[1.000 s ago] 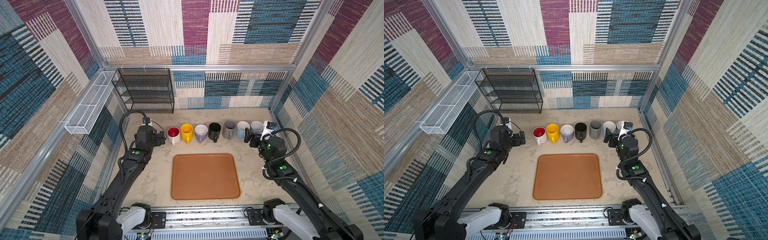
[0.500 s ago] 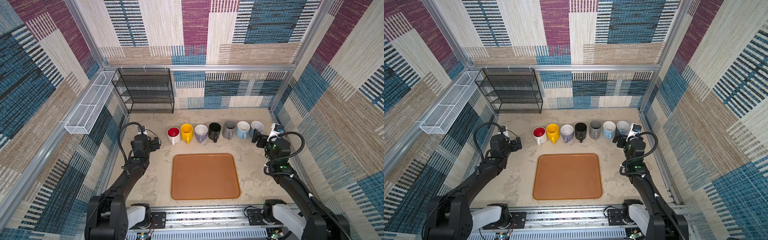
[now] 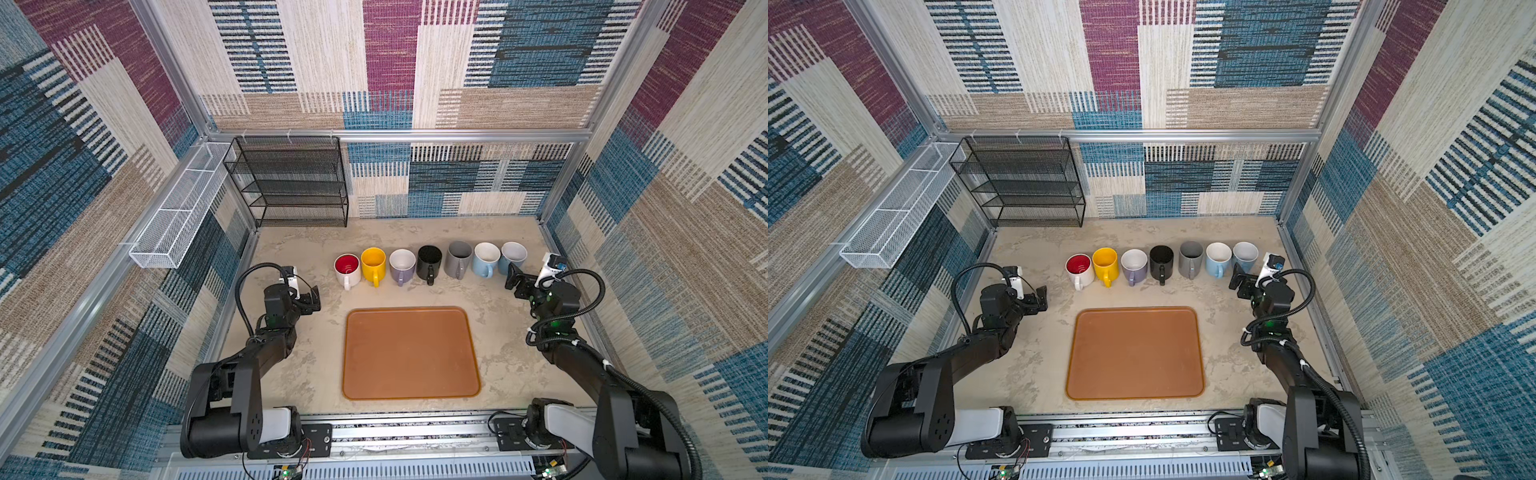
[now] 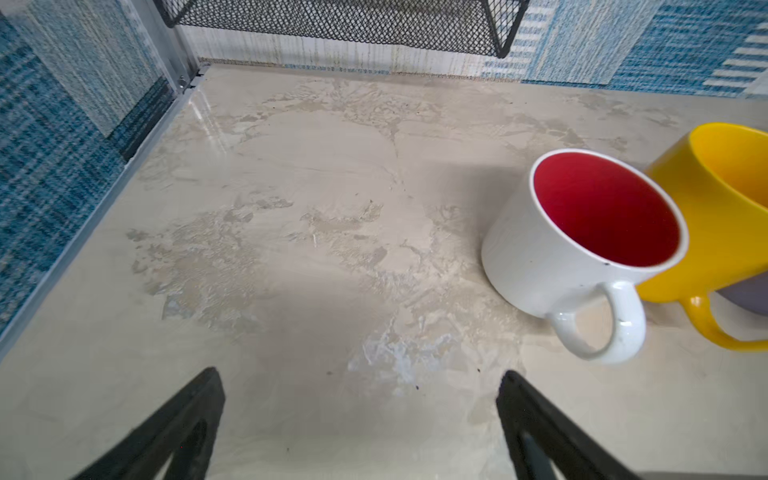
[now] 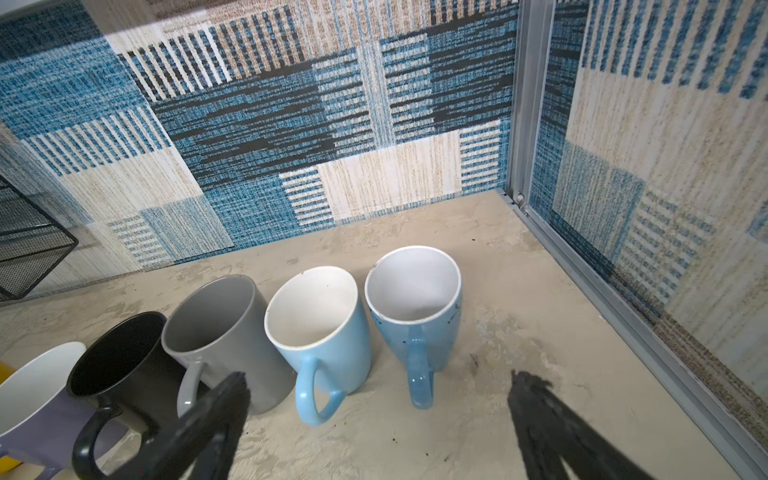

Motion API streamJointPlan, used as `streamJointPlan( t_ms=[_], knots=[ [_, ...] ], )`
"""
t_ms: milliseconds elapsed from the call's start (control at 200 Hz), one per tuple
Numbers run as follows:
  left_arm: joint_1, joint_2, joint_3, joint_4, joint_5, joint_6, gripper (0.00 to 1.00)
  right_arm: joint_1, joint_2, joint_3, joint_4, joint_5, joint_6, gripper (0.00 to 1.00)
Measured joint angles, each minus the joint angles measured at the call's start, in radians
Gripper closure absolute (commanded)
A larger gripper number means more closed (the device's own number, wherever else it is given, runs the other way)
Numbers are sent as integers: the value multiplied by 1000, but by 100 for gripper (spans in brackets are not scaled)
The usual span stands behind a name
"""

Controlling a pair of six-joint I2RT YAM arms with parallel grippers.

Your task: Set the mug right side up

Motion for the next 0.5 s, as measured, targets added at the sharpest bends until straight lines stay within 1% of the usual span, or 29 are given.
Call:
streamJointPlan(
  t_ms=[135,220,296,376,501],
  knots=[
    [18,44,-51,113,54,0,1,-10,7,-18,51,-27,-22,0],
    [21,77,-86,204,55,-2,1,-29,14,-29,83,-52,-23,0],
    [22,138,-130,313,48,-6,1,-56,19,-35,105,-77,-22,0],
    [27,155,-153,338,31,-12,1,-74,21,-35,119,-98,-26,0],
    [32,157,-141,398,27,-17,1,-82,29,-37,137,-129,-45,0]
  ],
)
